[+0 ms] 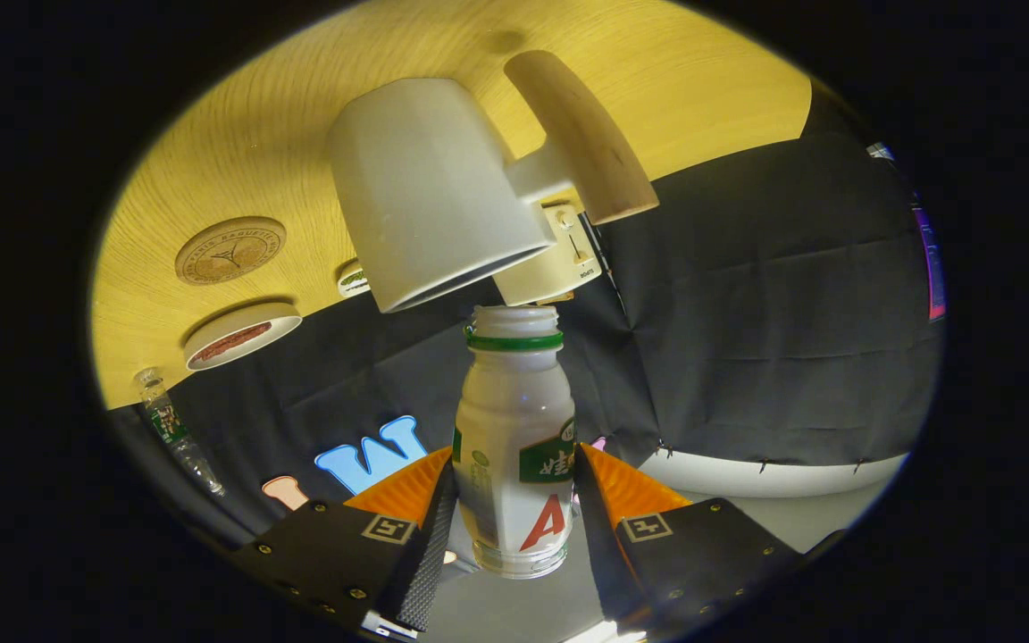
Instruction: Take the bottle from table, then pour the juice into the cup, finally place the bottle on the coaster
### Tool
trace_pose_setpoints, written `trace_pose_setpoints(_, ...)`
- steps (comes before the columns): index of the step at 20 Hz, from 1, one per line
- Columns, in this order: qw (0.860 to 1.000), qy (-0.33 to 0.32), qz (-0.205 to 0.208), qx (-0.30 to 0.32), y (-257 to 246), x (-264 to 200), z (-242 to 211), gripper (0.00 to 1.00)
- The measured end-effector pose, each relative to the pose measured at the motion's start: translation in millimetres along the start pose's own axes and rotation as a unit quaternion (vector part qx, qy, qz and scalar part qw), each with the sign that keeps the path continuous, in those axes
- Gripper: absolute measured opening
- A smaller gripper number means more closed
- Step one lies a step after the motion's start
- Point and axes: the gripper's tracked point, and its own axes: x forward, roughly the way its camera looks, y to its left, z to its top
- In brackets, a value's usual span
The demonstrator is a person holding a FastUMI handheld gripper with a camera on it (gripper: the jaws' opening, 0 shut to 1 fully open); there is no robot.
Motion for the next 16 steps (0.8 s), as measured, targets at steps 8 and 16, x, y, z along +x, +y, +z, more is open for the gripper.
trace_pose_setpoints(8,1.000,0.002,0.024,0.012,17.7,-8.1,7.9,0.69)
trace_pose_setpoints(16,0.966,0.064,0.091,0.235,53.4,-16.1,-21.3,0.69)
